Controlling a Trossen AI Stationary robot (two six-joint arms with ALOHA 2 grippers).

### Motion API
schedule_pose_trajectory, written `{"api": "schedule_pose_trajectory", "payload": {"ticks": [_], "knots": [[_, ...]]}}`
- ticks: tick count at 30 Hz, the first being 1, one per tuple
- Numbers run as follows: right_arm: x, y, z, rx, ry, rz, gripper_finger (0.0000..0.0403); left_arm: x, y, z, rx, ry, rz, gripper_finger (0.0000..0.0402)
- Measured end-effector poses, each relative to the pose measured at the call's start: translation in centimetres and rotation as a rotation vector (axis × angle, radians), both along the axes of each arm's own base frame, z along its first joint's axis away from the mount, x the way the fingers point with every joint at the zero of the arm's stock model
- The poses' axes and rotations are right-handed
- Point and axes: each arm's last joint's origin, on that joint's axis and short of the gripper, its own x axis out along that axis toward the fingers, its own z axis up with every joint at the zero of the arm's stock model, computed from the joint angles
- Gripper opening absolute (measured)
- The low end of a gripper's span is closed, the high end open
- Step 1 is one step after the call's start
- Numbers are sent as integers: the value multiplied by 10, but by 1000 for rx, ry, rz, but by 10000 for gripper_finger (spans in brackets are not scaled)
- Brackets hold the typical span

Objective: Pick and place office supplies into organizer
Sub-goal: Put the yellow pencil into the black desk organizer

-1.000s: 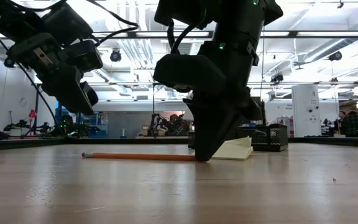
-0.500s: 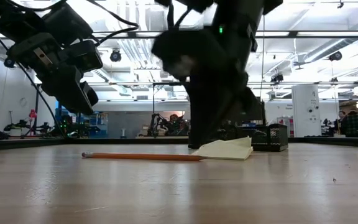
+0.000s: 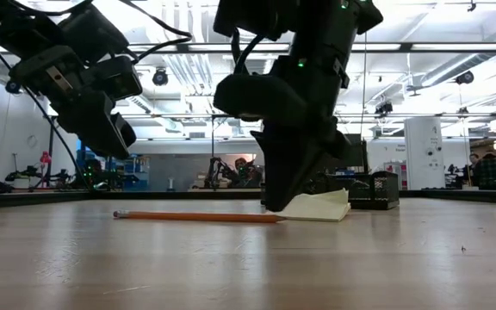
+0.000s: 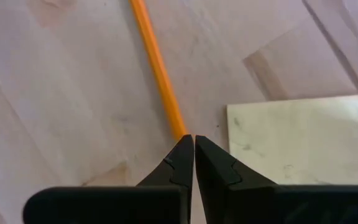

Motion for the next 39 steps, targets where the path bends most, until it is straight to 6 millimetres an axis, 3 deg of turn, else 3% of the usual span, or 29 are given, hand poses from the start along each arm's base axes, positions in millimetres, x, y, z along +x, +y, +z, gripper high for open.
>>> {"api": "schedule_pose_trajectory", "payload": {"ticks": [15, 22, 39], "knots": [[-4, 0, -6, 17, 25, 4, 9, -1, 0, -1, 0, 5, 0, 11], [-8, 3, 11, 16, -1, 14, 9, -1, 0, -1, 0, 5, 0, 11], [-6, 8, -1, 31, -5, 18, 9, -1, 0, -1, 3, 5, -2, 11]]}}
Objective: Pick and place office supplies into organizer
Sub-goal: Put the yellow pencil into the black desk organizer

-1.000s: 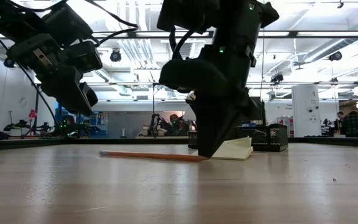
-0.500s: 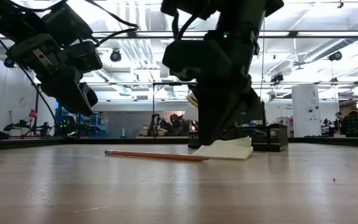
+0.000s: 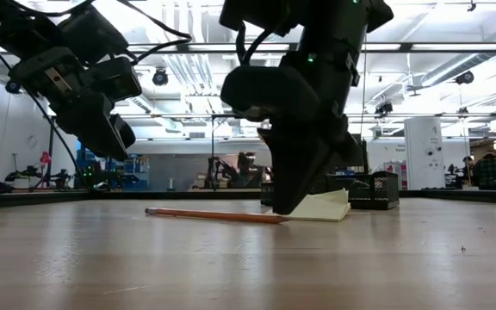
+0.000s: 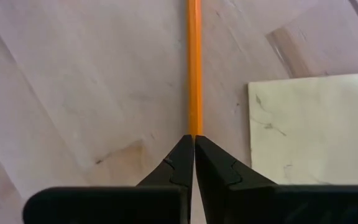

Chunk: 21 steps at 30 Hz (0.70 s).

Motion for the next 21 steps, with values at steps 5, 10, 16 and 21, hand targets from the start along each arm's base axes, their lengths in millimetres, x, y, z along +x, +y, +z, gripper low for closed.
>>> {"api": "schedule_pose_trajectory", "payload": {"ticks": [5, 10, 16, 21], "knots": [[-1, 0, -1, -1, 3, 0, 9, 0, 0, 0, 1, 0, -1, 11], [-1, 0, -3, -2, -4, -1, 9, 0, 0, 0, 13, -4, -12, 11], [-1, -1, -6, -2, -17, -2, 9, 5, 0, -1, 72, -46, -61, 11], [-2, -1, -7, -2, -15, -2, 9, 17, 1, -12, 143, -66, -122, 11]]}}
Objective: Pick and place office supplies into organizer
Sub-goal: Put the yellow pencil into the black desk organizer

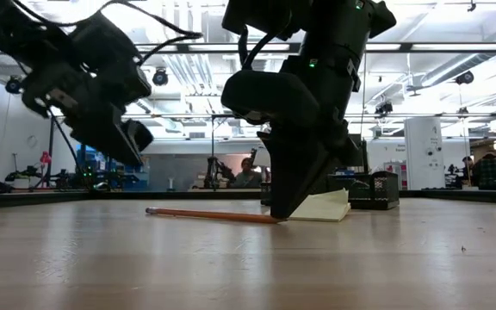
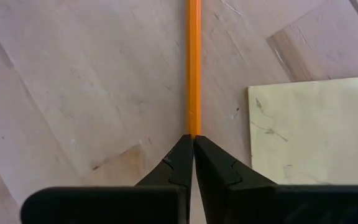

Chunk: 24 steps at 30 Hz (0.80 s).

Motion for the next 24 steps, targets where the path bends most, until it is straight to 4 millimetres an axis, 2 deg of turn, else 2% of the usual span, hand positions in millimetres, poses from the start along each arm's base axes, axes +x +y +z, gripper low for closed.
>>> {"api": "schedule_pose_trajectory", "payload": {"ticks": [4, 9, 19, 24], "knots": [[0, 0, 0, 0, 0, 0, 9, 8, 1, -16, 86, 40, -40, 11], [0, 0, 0, 1, 0, 0, 9, 17, 3, -21, 181, 49, -50, 14], [0, 0, 0, 8, 0, -13, 9, 18, 4, -17, 226, 3, -68, 89], [0, 0, 1, 7, -1, -10, 9, 20, 3, -24, 235, 20, -112, 100]]}}
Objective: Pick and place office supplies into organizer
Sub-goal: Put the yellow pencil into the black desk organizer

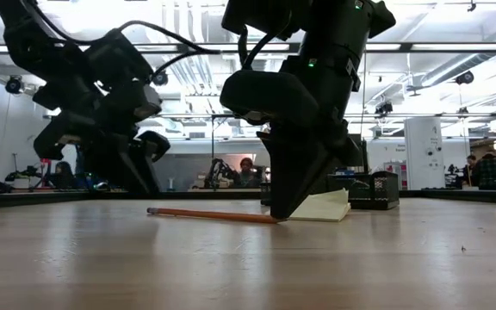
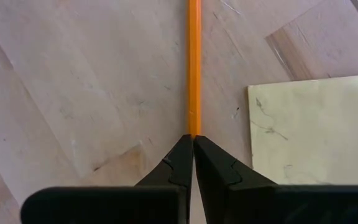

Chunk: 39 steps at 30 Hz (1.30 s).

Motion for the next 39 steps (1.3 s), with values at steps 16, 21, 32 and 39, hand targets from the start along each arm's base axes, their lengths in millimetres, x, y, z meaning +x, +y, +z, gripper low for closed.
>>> {"api": "schedule_pose_trajectory", "payload": {"ticks": [16, 21, 32, 39], "knots": [[-3, -1, -5, -11, 7, 1, 9, 10, 1, -18, -7, 38, -3, 100], [-3, -1, -5, -10, 1, 1, 9, 9, 1, -17, -4, 37, 0, 80], [-3, -1, -5, -11, 5, 1, 9, 13, 0, -19, -10, 36, -5, 9], [-5, 5, 4, -6, -7, 0, 8, 12, 2, -8, 28, 92, 38, 6]]}}
